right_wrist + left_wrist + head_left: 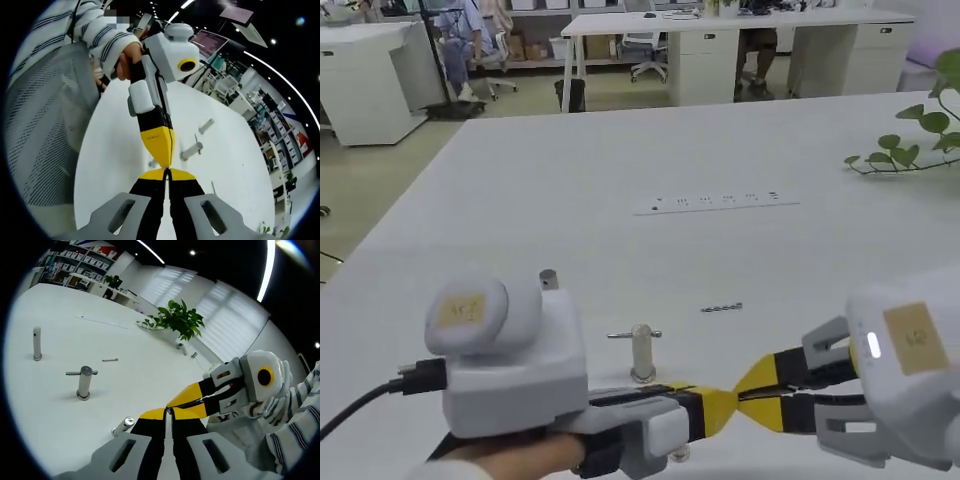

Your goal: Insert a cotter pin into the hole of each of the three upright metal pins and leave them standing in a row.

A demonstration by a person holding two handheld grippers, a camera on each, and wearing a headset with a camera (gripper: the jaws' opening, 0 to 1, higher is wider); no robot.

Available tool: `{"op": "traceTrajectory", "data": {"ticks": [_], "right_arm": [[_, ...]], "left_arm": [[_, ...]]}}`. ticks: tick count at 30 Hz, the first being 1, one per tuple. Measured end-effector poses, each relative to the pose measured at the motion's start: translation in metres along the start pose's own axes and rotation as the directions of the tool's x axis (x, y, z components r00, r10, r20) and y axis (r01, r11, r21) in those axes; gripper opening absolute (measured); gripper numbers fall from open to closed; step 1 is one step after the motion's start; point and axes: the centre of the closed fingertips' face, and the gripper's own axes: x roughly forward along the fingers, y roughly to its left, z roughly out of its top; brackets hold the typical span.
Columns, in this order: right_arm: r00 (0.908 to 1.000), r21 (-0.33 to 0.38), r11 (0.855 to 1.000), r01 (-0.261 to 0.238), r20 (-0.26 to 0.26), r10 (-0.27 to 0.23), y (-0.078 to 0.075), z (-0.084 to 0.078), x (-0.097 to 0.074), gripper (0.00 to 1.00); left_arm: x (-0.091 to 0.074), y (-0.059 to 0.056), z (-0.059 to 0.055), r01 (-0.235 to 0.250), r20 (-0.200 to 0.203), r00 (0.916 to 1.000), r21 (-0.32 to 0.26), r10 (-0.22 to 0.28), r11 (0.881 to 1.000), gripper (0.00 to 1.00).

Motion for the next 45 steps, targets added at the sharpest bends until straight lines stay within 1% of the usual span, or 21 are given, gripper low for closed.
{"op": "traceTrajectory", "data": {"ticks": [4, 7, 8, 11, 13, 14, 15, 16, 17, 19, 22, 25, 28, 34, 37, 39, 41, 43, 45], "right_arm": [[0.9999, 0.007, 1.0, -0.011, 0.001, 0.011, 0.002, 0.001, 0.002, 0.02], [0.9996, 0.014, 1.0, -0.024, 0.014, 0.024, 0.005, 0.003, 0.002, 0.02], [0.9995, 0.017, 0.999, -0.027, 0.015, 0.027, 0.006, 0.003, 0.002, 0.02], [0.9993, 0.008, 0.999, -0.036, 0.007, 0.036, 0.008, 0.002, 0.003, 0.02], [0.9991, 0.005, 0.999, -0.042, 0.003, 0.042, 0.009, 0.001, 0.004, 0.02], [0.999, 0.006, 0.999, -0.045, 0.001, 0.045, 0.01, 0.001, 0.004, 0.02], [0.9989, 0.006, 0.999, -0.048, 0.0, 0.048, 0.01, 0.0, 0.005, 0.02], [0.9986, 0.014, 0.999, -0.053, -0.002, 0.053, 0.011, 0.0, 0.005, 0.02], [0.9985, 0.022, 0.998, -0.054, -0.002, 0.054, 0.011, 0.0, 0.006, 0.02], [0.9984, 0.011, 0.998, -0.056, -0.001, 0.056, 0.01, 0.0, 0.006, 0.02], [0.9979, 0.015, 0.998, -0.064, 0.003, 0.064, 0.01, 0.001, 0.006, 0.02], [0.9973, 0.038, 0.997, -0.073, 0.005, 0.073, 0.009, 0.002, 0.006, 0.02], [0.9969, 0.036, 0.996, -0.079, 0.004, 0.079, 0.01, 0.001, 0.007, 0.03], [0.996, 0.041, 0.995, -0.089, 0.006, 0.089, 0.01, 0.003, 0.008, 0.03], [0.9955, 0.049, 0.994, -0.095, 0.008, 0.095, 0.01, 0.004, 0.008, 0.04], [0.9957, 0.044, 0.995, -0.093, 0.011, 0.092, 0.01, 0.005, 0.008, 0.06], [0.9955, 0.055, 0.994, -0.095, 0.016, 0.094, 0.009, 0.004, 0.009, 0.1], [0.9958, 0.079, 0.993, -0.09, 0.025, 0.088, 0.007, 0.004, 0.008, 0.13], [0.9957, 0.098, 0.991, -0.089, 0.033, 0.086, 0.006, 0.003, 0.007, 0.16]], "left_arm": [[-0.001, 0.002, -0.002, -0.006, -0.015, 0.9999, -0.015, 0.006, 1.0, 0.01], [-0.004, 0.0, -0.005, 0.011, -0.036, 0.9993, -0.016, -0.011, 1.0, 0.02], [-0.005, 0.001, -0.006, 0.007, -0.045, 0.999, -0.022, -0.008, 1.0, 0.01], [-0.005, 0.002, -0.008, -0.002, -0.06, 0.9982, -0.007, 0.002, 1.0, 0.01], [-0.004, 0.002, -0.009, -0.011, -0.07, 0.9975, -0.012, 0.01, 1.0, 0.0], [-0.004, 0.003, -0.01, -0.014, -0.078, 0.9969, -0.026, 0.012, 1.0, 0.0], [-0.004, 0.003, -0.011, -0.019, -0.084, 0.9964, -0.06, 0.014, 0.998, 0.0], [-0.004, 0.004, -0.012, -0.023, -0.091, 0.9957, -0.117, 0.012, 0.993, 0.0], [-0.004, 0.004, -0.012, -0.024, -0.091, 0.9958, -0.14, 0.012, 0.99, 0.0], [-0.005, 0.005, -0.011, -0.021, -0.084, 0.9964, -0.123, 0.011, 0.992, 0.0], [-0.006, 0.004, -0.011, -0.022, -0.084, 0.9964, -0.123, 0.011, 0.992, 0.0], [-0.007, 0.004, -0.011, -0.022, -0.087, 0.9961, -0.124, 0.012, 0.992, 0.0], [-0.007, 0.005, -0.011, -0.027, -0.087, 0.9961, -0.142, 0.015, 0.989, 0.0], [-0.008, 0.006, -0.011, -0.026, -0.085, 0.9963, -0.143, 0.014, 0.989, 0.0], [-0.009, 0.005, -0.011, -0.024, -0.084, 0.9963, -0.133, 0.013, 0.991, 0.0], [-0.01, 0.005, -0.011, -0.028, -0.084, 0.9963, -0.127, 0.017, 0.991, 0.0], [-0.01, 0.006, -0.011, -0.031, -0.086, 0.9961, -0.122, 0.02, 0.992, 0.0], [-0.011, 0.006, -0.011, -0.032, -0.087, 0.996, -0.118, 0.021, 0.993, 0.0], [-0.011, 0.007, -0.011, -0.037, -0.088, 0.9957, -0.097, 0.028, 0.995, 0.0]]}}
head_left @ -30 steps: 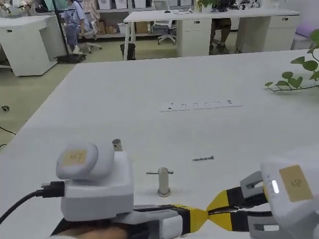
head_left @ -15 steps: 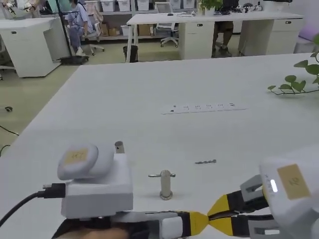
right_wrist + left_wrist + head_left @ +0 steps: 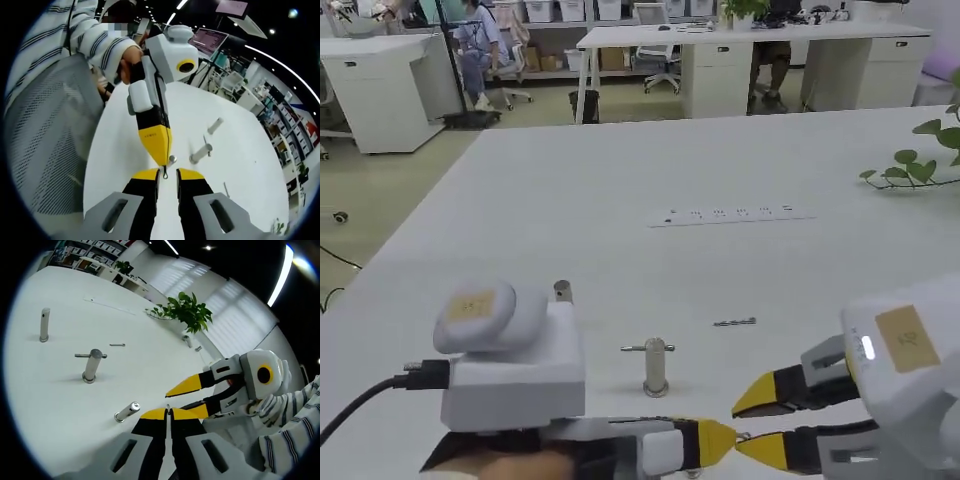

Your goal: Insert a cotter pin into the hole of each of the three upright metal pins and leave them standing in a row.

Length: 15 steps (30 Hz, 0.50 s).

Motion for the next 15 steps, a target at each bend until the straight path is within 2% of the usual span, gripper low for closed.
{"op": "traceTrajectory", "data": {"ticks": [3, 5, 8, 10, 13, 15], "right_arm": [[0.9999, 0.038, 0.999, -0.009, 0.006, 0.008, -0.001, -0.004, -0.002, 0.19], [0.9994, 0.103, 0.994, -0.034, 0.004, 0.034, 0.003, -0.007, -0.002, 0.24], [0.9986, 0.127, 0.991, -0.052, 0.011, 0.051, 0.003, -0.011, -0.004, 0.27], [0.9976, 0.145, 0.987, -0.069, 0.011, 0.068, 0.004, -0.013, -0.005, 0.27], [0.9963, 0.17, 0.982, -0.086, 0.018, 0.084, 0.007, -0.014, -0.005, 0.27], [0.9954, 0.176, 0.98, -0.095, 0.017, 0.094, 0.01, -0.014, -0.005, 0.27]], "left_arm": [[-0.001, 0.001, 0.0, -0.006, -0.003, 1.0, 0.044, 0.007, 0.999, 0.0], [-0.002, 0.003, -0.001, -0.019, -0.013, 0.9997, 0.076, 0.02, 0.997, 0.0], [-0.003, 0.001, 0.0, -0.007, -0.008, 0.9999, 0.133, 0.008, 0.991, 0.0], [-0.004, 0.001, 0.002, -0.005, -0.007, 1.0, 0.201, 0.007, 0.98, 0.0], [-0.005, 0.0, 0.0, 0.003, -0.024, 0.9997, 0.232, 0.003, 0.973, 0.0], [-0.005, -0.001, -0.002, 0.017, -0.039, 0.9992, 0.282, -0.006, 0.959, 0.0]]}}
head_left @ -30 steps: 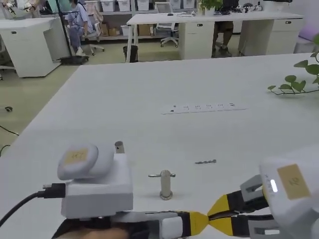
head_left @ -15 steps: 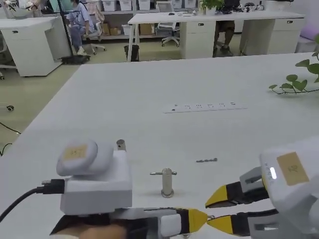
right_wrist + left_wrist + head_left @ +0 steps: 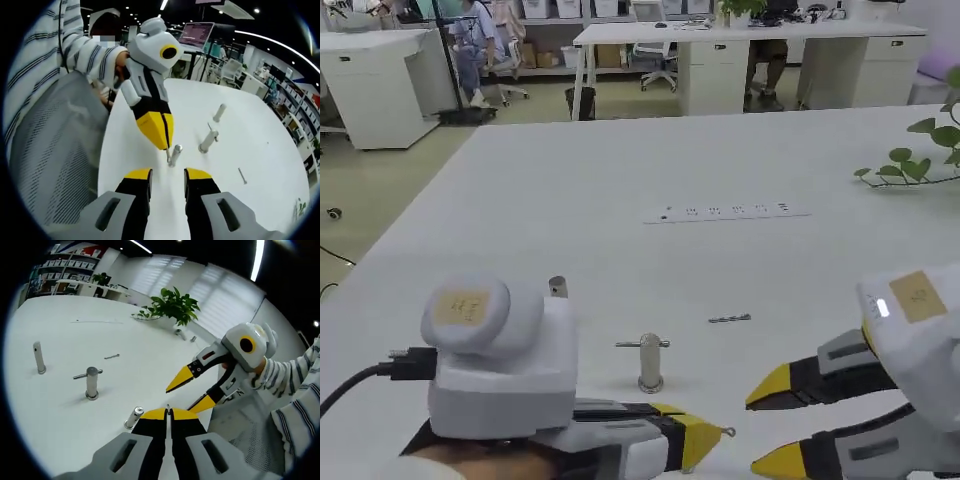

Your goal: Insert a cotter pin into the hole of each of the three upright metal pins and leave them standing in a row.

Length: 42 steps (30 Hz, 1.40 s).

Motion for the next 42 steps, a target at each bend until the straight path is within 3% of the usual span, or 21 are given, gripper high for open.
{"op": "traceTrajectory", "data": {"ticks": [4, 7, 11, 13, 17, 20, 23, 26, 27, 36, 42], "right_arm": [[0.9989, 0.002, 0.999, -0.042, -0.019, 0.042, 0.008, -0.004, 0.001, 0.27], [0.9975, 0.014, 0.998, -0.067, -0.02, 0.068, 0.012, -0.005, 0.001, 0.27], [0.996, 0.035, 0.995, -0.088, -0.01, 0.089, 0.013, -0.004, 0.0, 0.27], [0.9945, 0.043, 0.994, -0.104, -0.004, 0.104, 0.016, -0.003, 0.0, 0.27], [0.9875, 0.068, 0.985, -0.158, 0.014, 0.157, 0.026, -0.001, 0.0, 0.25], [0.9802, 0.066, 0.978, -0.198, 0.013, 0.198, 0.034, -0.001, 0.001, 0.23], [0.9736, 0.059, 0.972, -0.228, 0.005, 0.228, 0.04, -0.001, 0.002, 0.19], [0.9697, 0.062, 0.968, -0.244, 0.009, 0.244, 0.043, -0.001, 0.002, 0.13], [0.9694, 0.062, 0.967, -0.246, 0.01, 0.245, 0.043, 0.0, 0.003, 0.13], [0.9584, 0.046, 0.957, -0.286, 0.014, 0.285, 0.049, 0.001, 0.003, 0.05], [0.9472, 0.018, 0.947, -0.321, -0.003, 0.321, 0.053, 0.002, 0.004, 0.04]], "left_arm": [[0.0, -0.004, -0.001, 0.02, -0.004, 0.9998, 0.028, -0.02, 0.999, 0.0], [-0.001, -0.008, -0.006, 0.042, -0.036, 0.9986, 0.104, -0.038, 0.994, 0.0], [-0.001, -0.014, -0.013, 0.067, -0.077, 0.9955, 0.148, -0.056, 0.987, 0.0], [-0.002, -0.017, -0.012, 0.084, -0.083, 0.9942, 0.214, -0.068, 0.973, 0.0], [-0.003, -0.027, -0.01, 0.128, -0.079, 0.9906, 0.254, -0.111, 0.959, 0.0], [-0.002, -0.033, -0.01, 0.163, -0.091, 0.9859, 0.338, -0.14, 0.927, 0.0], [-0.002, -0.041, -0.011, 0.197, -0.09, 0.9804, 0.423, -0.175, 0.885, 0.0], [-0.002, -0.044, -0.013, 0.209, -0.098, 0.9779, 0.448, -0.185, 0.869, 0.0], [-0.002, -0.045, -0.013, 0.215, -0.098, 0.9767, 0.468, -0.191, 0.857, 0.0], [-0.004, -0.048, -0.018, 0.236, -0.122, 0.9717, 0.521, -0.202, 0.82, 0.0], [-0.005, -0.046, -0.024, 0.242, -0.151, 0.97, 0.525, -0.19, 0.816, 0.0]]}}
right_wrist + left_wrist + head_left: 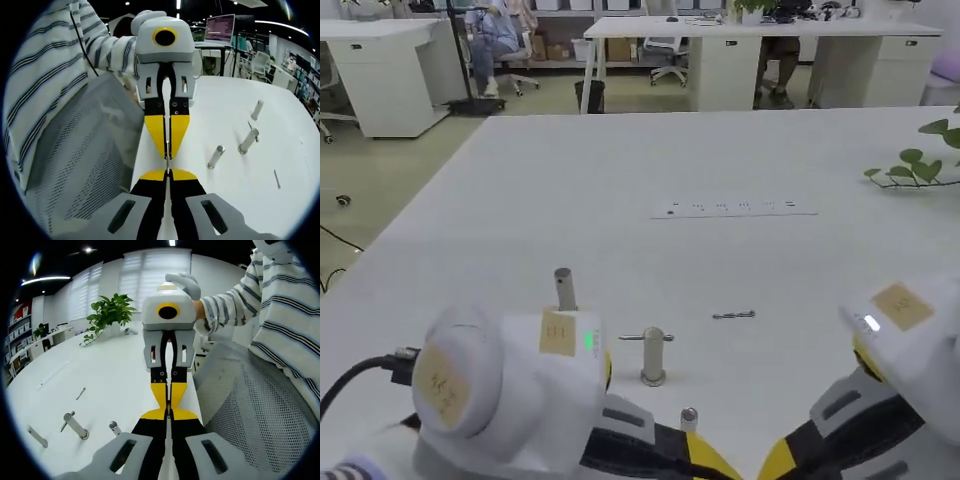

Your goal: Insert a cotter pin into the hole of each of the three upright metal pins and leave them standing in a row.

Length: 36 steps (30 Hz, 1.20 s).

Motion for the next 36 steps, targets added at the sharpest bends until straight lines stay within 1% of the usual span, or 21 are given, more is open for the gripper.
{"op": "traceTrajectory", "data": {"ticks": [2, 4, 8, 11, 17, 23, 29, 36], "right_arm": [[0.9999, -0.007, 1.0, -0.008, -0.006, 0.008, 0.0, 0.0, 0.001, 0.04], [0.9999, -0.009, 1.0, -0.014, -0.006, 0.014, 0.0, 0.001, 0.002, 0.04], [0.9996, -0.009, 1.0, -0.027, -0.014, 0.026, -0.001, 0.001, 0.004, 0.04], [0.9993, -0.012, 0.999, -0.035, -0.017, 0.035, -0.001, 0.002, 0.003, 0.04], [0.9974, -0.034, 0.998, -0.052, -0.051, 0.05, -0.001, 0.005, 0.003, 0.03], [0.997, -0.045, 0.997, -0.056, -0.057, 0.053, -0.001, 0.007, -0.001, 0.04], [0.9973, -0.022, 0.998, -0.056, -0.048, 0.055, 0.0, 0.01, -0.002, 0.04], [0.9967, -0.006, 0.998, -0.057, -0.058, 0.057, 0.001, 0.01, -0.003, 0.04]], "left_arm": [[0.0, -0.001, 0.0, 0.0, 0.0, 1.0, -0.008, 0.0, 1.0, 0.0], [-0.001, 0.0, -0.002, -0.003, -0.014, 0.9999, 0.003, 0.003, 1.0, 0.0], [-0.001, 0.001, -0.004, -0.007, -0.023, 0.9997, 0.003, 0.007, 1.0, 0.0], [-0.002, 0.002, -0.007, -0.011, -0.039, 0.9992, 0.008, 0.011, 1.0, 0.0], [-0.003, 0.003, -0.008, -0.024, -0.039, 0.9989, 0.015, 0.025, 1.0, 0.0], [-0.003, 0.003, -0.009, -0.035, -0.036, 0.9987, 0.022, 0.036, 0.999, 0.0], [0.0, 0.002, -0.011, -0.034, -0.046, 0.9983, 0.036, 0.036, 0.999, 0.0], [0.003, 0.001, -0.011, -0.033, -0.046, 0.9983, 0.043, 0.035, 0.999, 0.0]]}}
